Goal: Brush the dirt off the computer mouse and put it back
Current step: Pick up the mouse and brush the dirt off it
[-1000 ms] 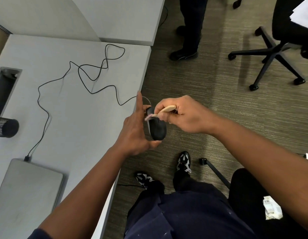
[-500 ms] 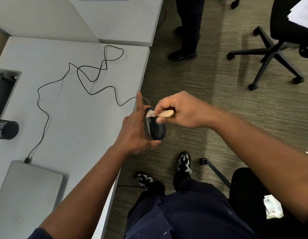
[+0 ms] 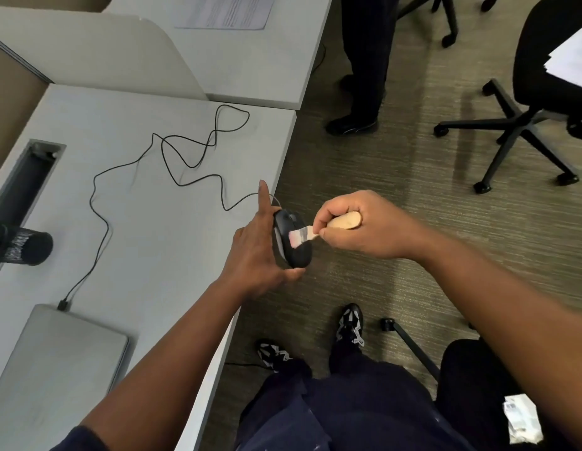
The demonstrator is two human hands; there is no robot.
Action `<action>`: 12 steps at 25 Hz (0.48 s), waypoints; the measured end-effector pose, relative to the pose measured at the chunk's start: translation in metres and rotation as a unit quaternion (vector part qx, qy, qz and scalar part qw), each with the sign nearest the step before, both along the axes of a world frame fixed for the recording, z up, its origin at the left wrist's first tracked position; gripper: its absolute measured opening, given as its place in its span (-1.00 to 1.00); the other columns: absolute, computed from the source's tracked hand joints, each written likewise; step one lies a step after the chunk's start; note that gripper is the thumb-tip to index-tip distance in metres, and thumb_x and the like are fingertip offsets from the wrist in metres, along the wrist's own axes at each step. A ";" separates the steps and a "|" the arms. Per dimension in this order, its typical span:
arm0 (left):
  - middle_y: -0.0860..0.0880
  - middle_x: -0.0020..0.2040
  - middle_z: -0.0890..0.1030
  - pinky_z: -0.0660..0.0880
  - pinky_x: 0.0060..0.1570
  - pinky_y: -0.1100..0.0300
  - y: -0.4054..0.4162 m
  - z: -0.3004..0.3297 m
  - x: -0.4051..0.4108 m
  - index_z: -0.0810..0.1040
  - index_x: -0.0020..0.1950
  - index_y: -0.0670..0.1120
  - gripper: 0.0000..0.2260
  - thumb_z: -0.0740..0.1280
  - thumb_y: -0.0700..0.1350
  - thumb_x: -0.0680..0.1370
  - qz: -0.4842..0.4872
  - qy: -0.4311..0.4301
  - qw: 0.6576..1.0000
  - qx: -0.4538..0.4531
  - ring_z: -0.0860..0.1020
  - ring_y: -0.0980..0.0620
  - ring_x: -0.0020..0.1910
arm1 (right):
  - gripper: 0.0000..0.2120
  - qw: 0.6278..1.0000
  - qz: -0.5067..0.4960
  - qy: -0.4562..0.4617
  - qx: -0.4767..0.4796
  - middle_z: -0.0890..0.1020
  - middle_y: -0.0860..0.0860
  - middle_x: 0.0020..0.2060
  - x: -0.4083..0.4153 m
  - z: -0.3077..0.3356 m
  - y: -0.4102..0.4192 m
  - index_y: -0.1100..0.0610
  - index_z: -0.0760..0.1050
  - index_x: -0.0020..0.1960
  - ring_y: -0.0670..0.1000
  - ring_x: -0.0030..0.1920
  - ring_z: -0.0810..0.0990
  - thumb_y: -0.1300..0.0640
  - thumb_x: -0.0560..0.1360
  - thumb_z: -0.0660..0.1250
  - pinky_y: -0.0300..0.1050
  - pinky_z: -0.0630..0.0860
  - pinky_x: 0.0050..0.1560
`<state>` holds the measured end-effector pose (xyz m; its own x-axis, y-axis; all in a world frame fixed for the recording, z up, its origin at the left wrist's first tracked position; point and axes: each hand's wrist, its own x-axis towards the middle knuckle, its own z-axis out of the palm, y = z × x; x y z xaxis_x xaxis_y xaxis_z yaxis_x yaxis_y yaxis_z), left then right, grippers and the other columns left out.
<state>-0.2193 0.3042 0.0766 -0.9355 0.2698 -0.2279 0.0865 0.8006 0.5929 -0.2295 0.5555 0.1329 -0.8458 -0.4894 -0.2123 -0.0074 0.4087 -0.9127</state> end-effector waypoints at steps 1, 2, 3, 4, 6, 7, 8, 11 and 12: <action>0.03 0.47 0.55 0.56 0.28 -0.13 0.001 0.000 -0.001 -0.50 0.62 0.31 0.51 0.68 0.28 0.13 -0.003 -0.003 1.000 0.001 0.62 -0.18 0.33 | -0.86 1.000 -0.016 0.011 -0.007 0.67 -0.26 -0.26 0.000 0.001 -0.006 -0.06 0.69 -0.04 -0.25 -0.33 0.56 0.17 0.52 0.43 -0.35 0.42 -0.33; 0.03 0.47 0.55 0.56 0.24 -0.05 0.001 0.001 -0.001 -0.51 0.61 0.32 0.51 0.68 0.25 0.14 -0.005 -0.005 1.000 0.003 0.63 -0.18 0.31 | -0.83 1.000 -0.021 0.017 -0.005 0.66 -0.29 -0.27 0.001 0.001 -0.011 -0.04 0.69 -0.02 -0.26 -0.34 0.55 0.21 0.52 0.42 -0.37 0.40 -0.34; 0.03 0.47 0.55 0.56 0.19 0.00 0.002 0.002 -0.002 -0.52 0.60 0.34 0.51 0.70 0.22 0.15 -0.006 -0.008 1.000 0.005 0.64 -0.17 0.30 | -0.81 1.000 -0.025 0.015 0.002 0.65 -0.29 -0.30 0.001 0.000 -0.015 -0.03 0.69 -0.02 -0.25 -0.36 0.54 0.24 0.52 0.41 -0.37 0.38 -0.36; 0.02 0.47 0.54 0.58 0.16 0.01 0.002 0.002 -0.002 -0.53 0.59 0.34 0.52 0.71 0.19 0.16 -0.007 -0.011 1.000 0.007 0.64 -0.16 0.30 | -0.80 0.999 -0.033 0.007 0.012 0.64 -0.28 -0.33 0.001 -0.001 -0.016 -0.02 0.69 -0.04 -0.25 -0.37 0.53 0.26 0.51 0.40 -0.37 0.37 -0.37; -0.02 0.52 0.50 0.62 0.16 0.02 0.002 0.004 -0.002 -0.52 0.59 0.36 0.53 0.75 0.13 0.18 -0.006 -0.013 1.000 0.007 0.62 -0.17 0.33 | -0.82 0.998 -0.058 -0.006 0.029 0.63 -0.24 -0.38 0.001 -0.004 -0.012 -0.02 0.68 -0.14 -0.23 -0.40 0.52 0.25 0.46 0.40 -0.30 0.39 -0.39; -0.03 0.54 0.48 0.63 0.16 0.02 0.001 0.004 -0.001 -0.52 0.59 0.36 0.53 0.76 0.11 0.19 -0.005 -0.014 1.000 0.007 0.62 -0.17 0.35 | -0.85 0.997 -0.072 -0.007 0.039 0.63 -0.21 -0.38 0.001 -0.005 -0.010 -0.02 0.67 -0.18 -0.22 -0.41 0.53 0.21 0.43 0.40 -0.25 0.40 -0.38; -0.03 0.55 0.46 0.64 0.17 0.01 0.000 0.005 -0.001 -0.52 0.58 0.38 0.53 0.77 0.08 0.21 -0.006 -0.018 1.000 0.009 0.61 -0.16 0.36 | -0.89 0.995 -0.086 -0.006 0.046 0.64 -0.18 -0.39 0.001 -0.006 -0.008 -0.03 0.66 -0.20 -0.21 -0.41 0.53 0.16 0.39 0.39 -0.23 0.40 -0.38; -0.01 0.59 0.41 0.64 0.26 -0.08 0.001 0.007 -0.001 -0.55 0.53 0.44 0.52 0.78 0.02 0.24 -0.008 -0.028 0.999 0.023 0.56 -0.14 0.42 | -0.83 0.993 -0.112 0.020 0.025 0.63 -0.19 -0.36 0.003 -0.008 -0.011 -0.11 0.65 -0.12 -0.20 -0.40 0.51 0.07 0.35 0.33 -0.27 0.39 -0.40; 0.00 0.60 0.38 0.63 0.28 -0.10 0.002 0.007 -0.001 -0.55 0.52 0.45 0.53 0.78 0.01 0.24 -0.006 -0.028 0.999 0.026 0.54 -0.14 0.45 | -0.81 0.992 -0.115 0.038 0.022 0.64 -0.20 -0.32 0.004 -0.010 -0.014 -0.12 0.65 -0.09 -0.19 -0.37 0.53 0.07 0.38 0.32 -0.31 0.39 -0.38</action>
<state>-0.2204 0.3061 0.0841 -0.9188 0.2926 -0.2649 0.0611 0.7684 0.6371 -0.2257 0.5417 0.1225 -0.9484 -0.2728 -0.1613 0.0236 0.4467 -0.8944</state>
